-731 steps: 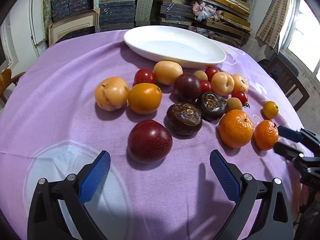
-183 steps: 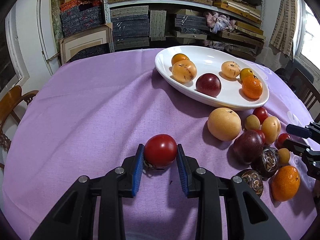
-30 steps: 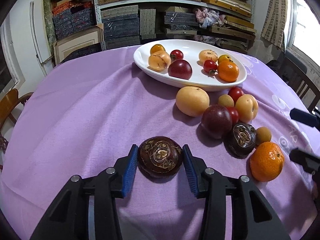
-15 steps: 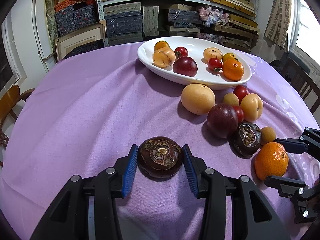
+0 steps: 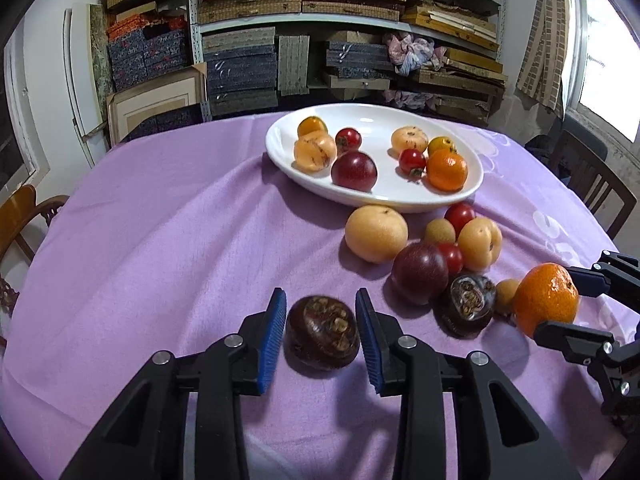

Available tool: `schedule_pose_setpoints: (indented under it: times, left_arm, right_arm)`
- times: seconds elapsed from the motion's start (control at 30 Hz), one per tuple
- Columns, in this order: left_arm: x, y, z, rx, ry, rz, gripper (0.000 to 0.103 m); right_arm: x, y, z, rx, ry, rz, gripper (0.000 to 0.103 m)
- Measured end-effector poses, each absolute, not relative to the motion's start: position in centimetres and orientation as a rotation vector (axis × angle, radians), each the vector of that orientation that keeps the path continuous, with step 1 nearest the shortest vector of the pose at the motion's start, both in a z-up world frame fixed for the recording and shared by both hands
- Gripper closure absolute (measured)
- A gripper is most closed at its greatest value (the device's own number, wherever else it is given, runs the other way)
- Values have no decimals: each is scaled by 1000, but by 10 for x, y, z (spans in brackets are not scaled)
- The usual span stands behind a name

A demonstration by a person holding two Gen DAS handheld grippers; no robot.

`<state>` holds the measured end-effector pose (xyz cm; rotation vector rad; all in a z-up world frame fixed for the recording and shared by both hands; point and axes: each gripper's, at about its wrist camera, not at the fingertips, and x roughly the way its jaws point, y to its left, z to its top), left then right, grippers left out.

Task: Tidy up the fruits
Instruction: 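Lift the mangosteen with the left tool while the right tool grasps the tangerine, then release the mangosteen on the plate with the left tool while the right tool releases the tangerine there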

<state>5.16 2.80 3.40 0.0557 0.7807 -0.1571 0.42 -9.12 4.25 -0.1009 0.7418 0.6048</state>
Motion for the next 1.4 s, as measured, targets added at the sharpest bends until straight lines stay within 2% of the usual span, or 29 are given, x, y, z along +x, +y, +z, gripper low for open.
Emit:
schedule_pose_setpoints:
  times: [0.17, 0.4, 0.5, 0.73, 1.13, 1.4]
  left_arm:
    - [81, 18, 61, 72, 789, -189, 67]
    - [57, 24, 31, 144, 867, -171, 66]
    - [58, 27, 24, 130, 853, -158, 58]
    - [55, 8, 13, 214, 861, -168, 58]
    - [57, 21, 7, 128, 890, -204, 56]
    - [51, 21, 9, 104, 880, -201, 58]
  right_arm:
    - [37, -118, 69, -38, 721, 538, 55]
    - [48, -138, 57, 33, 753, 535, 55]
    - [46, -134, 55, 20, 755, 542, 55]
    - [41, -134, 57, 29, 731, 543, 55]
    - [40, -135, 59, 29, 724, 543, 55]
    - [38, -138, 61, 37, 708, 534, 55]
